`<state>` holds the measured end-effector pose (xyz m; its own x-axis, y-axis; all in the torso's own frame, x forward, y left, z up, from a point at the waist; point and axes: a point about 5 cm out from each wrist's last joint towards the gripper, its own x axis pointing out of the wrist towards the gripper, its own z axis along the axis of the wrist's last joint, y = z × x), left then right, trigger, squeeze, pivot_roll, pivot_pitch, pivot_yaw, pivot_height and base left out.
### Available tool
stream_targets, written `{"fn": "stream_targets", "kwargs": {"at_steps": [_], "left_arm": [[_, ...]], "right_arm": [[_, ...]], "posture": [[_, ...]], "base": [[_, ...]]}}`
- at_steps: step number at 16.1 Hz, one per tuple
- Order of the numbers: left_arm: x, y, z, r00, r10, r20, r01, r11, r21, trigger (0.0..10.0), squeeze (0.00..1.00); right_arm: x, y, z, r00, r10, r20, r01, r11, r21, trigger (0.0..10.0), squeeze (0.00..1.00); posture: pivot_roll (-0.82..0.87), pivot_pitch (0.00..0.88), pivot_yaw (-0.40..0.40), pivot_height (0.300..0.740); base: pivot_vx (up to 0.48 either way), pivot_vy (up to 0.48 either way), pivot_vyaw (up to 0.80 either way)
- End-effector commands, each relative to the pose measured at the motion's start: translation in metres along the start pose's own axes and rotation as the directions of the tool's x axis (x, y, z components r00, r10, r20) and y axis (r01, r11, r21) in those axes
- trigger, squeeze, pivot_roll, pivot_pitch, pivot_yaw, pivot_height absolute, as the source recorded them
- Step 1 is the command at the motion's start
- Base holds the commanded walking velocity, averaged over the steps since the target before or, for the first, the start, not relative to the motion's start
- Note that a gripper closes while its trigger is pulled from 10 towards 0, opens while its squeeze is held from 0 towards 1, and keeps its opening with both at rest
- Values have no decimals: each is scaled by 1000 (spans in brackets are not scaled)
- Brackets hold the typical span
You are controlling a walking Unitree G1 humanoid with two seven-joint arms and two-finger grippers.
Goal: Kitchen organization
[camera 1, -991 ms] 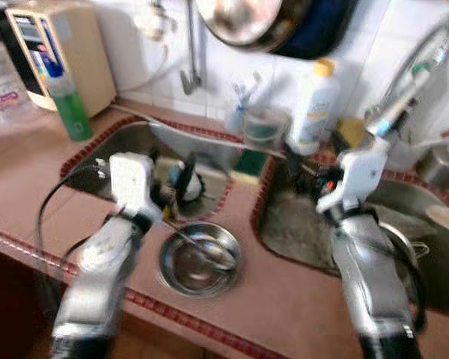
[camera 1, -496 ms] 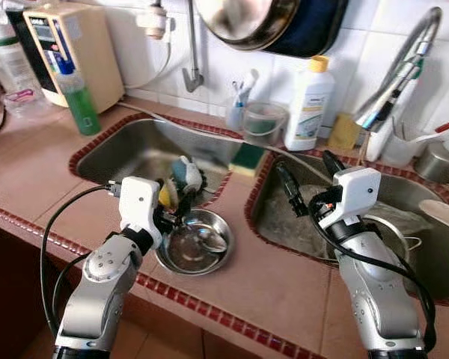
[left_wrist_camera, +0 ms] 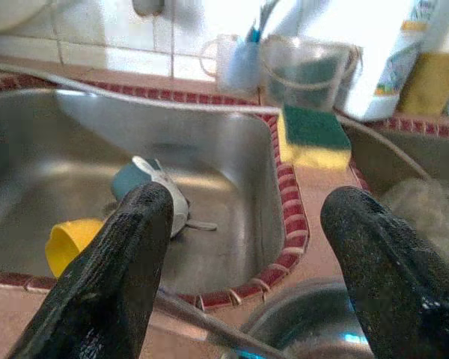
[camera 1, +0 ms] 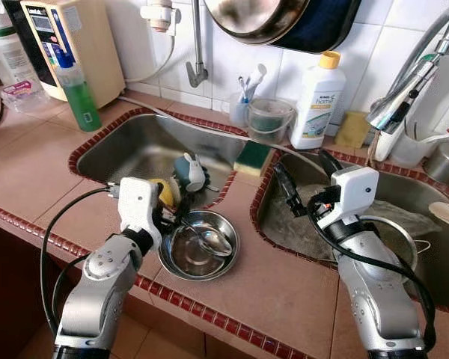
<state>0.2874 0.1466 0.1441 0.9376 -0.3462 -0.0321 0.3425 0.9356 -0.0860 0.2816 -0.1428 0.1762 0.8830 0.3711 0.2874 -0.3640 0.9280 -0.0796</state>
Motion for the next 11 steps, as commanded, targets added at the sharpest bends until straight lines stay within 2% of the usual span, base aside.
{"fn": "stream_targets", "kwargs": {"at_steps": [1,4,5,8,11], "left_arm": [[0,8,17,997,39,67,-38,999,-5,10000,0],[-2,17,25,993,78,93,-78,997,-4,10000,0],[-3,22,28,991,95,94,-96,995,7,10000,0],[-5,29,24,991,117,58,-119,993,19,10000,0],[-4,31,10,990,139,-28,-141,987,-79,10000,0]], "right_arm": [[-2,6,5,998,67,9,-67,998,2,10000,0],[-8,12,4,989,148,-19,-147,989,15,10000,0],[-14,15,1,976,211,-53,-211,977,21,10000,0],[-27,17,-3,943,309,-119,-306,951,46,10000,0],[-30,19,-4,933,331,-141,-326,944,54,10000,0]], "posture": [[-159,52,26,740],[-159,60,24,740],[-161,63,26,740],[-161,67,25,740],[-168,75,22,740]], "base": [[0,0,0],[0,0,0],[0,0,0],[0,0,0],[0,0,0]]}}
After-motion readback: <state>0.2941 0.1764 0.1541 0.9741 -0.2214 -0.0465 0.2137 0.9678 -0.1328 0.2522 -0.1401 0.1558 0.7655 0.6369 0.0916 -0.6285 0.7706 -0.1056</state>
